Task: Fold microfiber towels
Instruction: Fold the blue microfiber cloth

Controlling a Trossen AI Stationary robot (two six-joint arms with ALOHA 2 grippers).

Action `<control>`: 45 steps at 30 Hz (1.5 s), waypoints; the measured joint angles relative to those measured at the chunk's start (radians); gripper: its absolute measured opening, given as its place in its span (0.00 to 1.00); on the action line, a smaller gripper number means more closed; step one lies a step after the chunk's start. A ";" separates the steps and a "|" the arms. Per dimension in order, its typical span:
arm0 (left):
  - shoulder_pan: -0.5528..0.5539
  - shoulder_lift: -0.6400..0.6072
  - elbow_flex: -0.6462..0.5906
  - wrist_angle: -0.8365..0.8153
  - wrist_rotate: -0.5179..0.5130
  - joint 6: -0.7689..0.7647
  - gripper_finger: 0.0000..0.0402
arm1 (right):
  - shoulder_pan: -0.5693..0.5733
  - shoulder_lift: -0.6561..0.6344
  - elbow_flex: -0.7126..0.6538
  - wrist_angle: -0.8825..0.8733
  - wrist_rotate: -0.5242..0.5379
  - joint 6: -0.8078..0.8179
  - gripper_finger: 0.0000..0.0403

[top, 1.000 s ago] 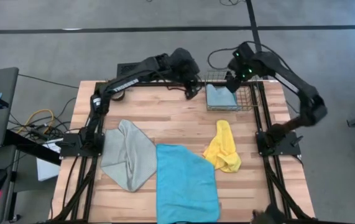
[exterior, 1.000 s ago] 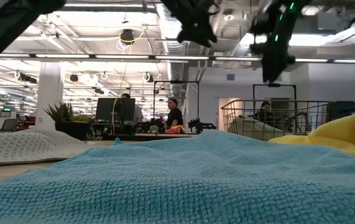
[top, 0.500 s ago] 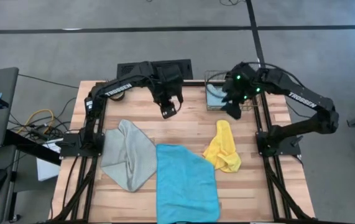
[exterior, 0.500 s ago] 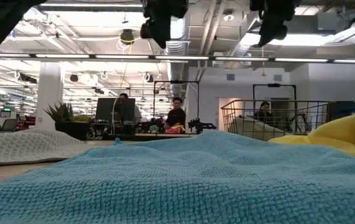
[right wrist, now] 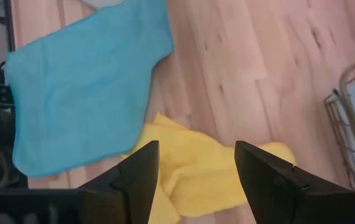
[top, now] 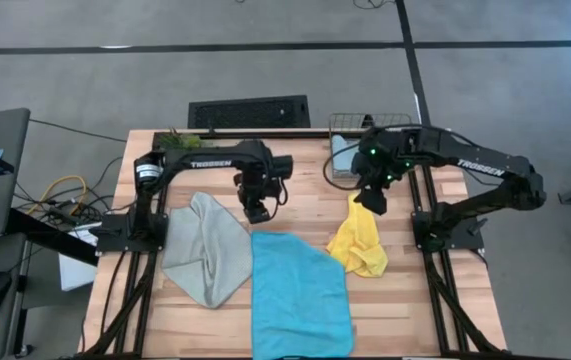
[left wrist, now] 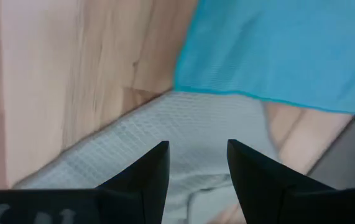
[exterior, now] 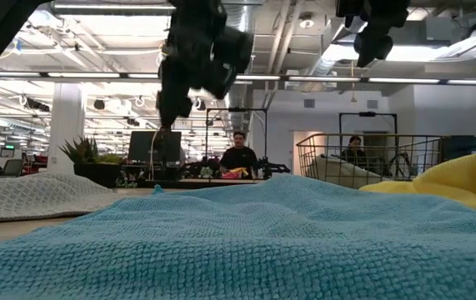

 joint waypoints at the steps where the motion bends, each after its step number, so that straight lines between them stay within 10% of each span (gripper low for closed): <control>1: 0.002 0.000 -0.032 0.037 0.000 -0.009 0.38 | 0.006 0.000 0.000 0.000 0.000 0.006 0.58; 36: -0.083 0.002 -0.412 0.561 0.052 -0.097 0.37 | 0.015 0.000 0.000 0.001 0.001 0.033 0.58; 45: -0.081 0.003 -0.413 0.572 0.020 -0.055 0.10 | 0.015 0.000 0.000 0.001 0.001 0.033 0.58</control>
